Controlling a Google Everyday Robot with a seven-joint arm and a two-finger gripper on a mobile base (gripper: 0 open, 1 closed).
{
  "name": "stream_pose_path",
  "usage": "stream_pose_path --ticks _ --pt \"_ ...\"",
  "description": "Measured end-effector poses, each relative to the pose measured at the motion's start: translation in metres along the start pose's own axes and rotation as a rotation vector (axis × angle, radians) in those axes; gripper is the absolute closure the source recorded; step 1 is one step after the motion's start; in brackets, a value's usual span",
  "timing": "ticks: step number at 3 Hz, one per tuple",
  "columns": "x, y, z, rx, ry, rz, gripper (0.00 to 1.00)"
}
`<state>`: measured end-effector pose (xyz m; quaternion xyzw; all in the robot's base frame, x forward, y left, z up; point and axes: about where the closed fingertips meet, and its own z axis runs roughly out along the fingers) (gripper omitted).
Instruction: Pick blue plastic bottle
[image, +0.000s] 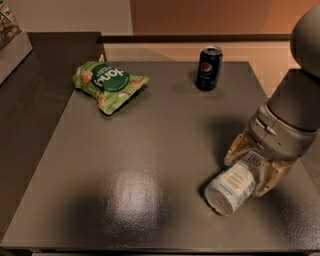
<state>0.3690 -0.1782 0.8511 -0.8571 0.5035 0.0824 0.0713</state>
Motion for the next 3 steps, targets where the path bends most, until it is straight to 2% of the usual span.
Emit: stream_pose_path --ticks 1,2,3 --pt "-0.007 -0.006 -0.015 0.033 -0.006 0.009 0.87" --pt "-0.024 -0.013 -0.044 0.092 -0.008 0.003 1.00" --pt "-0.041 -0.018 -0.077 0.136 -0.007 -0.011 1.00"
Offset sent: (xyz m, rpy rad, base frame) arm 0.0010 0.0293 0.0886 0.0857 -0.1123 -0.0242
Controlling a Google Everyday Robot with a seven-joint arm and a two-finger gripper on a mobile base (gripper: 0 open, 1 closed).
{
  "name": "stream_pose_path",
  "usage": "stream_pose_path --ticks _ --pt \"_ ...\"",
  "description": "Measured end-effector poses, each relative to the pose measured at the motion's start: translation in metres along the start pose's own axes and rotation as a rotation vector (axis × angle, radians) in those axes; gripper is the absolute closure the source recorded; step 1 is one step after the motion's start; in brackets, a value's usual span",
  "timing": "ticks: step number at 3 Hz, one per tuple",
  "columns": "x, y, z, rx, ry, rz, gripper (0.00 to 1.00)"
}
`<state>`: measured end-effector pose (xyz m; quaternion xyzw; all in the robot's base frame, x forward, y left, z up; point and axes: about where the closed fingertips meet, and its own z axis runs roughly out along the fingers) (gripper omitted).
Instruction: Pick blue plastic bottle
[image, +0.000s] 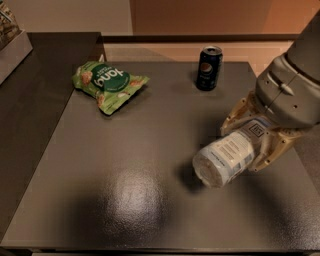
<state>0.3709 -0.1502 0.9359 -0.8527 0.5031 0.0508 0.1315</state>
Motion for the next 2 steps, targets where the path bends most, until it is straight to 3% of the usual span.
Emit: stream_pose_path --ticks 2 --pt "-0.037 -0.024 -0.055 0.080 0.007 -0.039 1.00"
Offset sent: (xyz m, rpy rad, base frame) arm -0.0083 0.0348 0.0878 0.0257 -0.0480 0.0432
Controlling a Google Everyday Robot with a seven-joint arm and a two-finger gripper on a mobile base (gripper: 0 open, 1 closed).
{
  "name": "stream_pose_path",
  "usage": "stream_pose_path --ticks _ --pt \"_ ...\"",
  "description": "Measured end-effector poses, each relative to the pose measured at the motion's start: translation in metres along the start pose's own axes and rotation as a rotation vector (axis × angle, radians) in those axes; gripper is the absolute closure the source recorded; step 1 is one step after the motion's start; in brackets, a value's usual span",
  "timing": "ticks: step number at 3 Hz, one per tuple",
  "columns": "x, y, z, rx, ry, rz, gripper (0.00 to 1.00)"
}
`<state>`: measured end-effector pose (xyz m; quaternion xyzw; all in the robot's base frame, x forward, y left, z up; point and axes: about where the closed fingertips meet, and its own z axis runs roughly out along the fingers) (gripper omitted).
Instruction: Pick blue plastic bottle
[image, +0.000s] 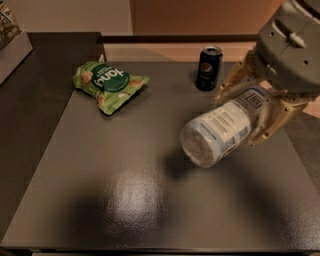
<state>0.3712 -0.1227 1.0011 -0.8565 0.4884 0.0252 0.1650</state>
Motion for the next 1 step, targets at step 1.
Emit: stream_pose_path --ticks 1 --pt "-0.0030 -0.0065 -0.0046 0.035 0.009 -0.007 1.00"
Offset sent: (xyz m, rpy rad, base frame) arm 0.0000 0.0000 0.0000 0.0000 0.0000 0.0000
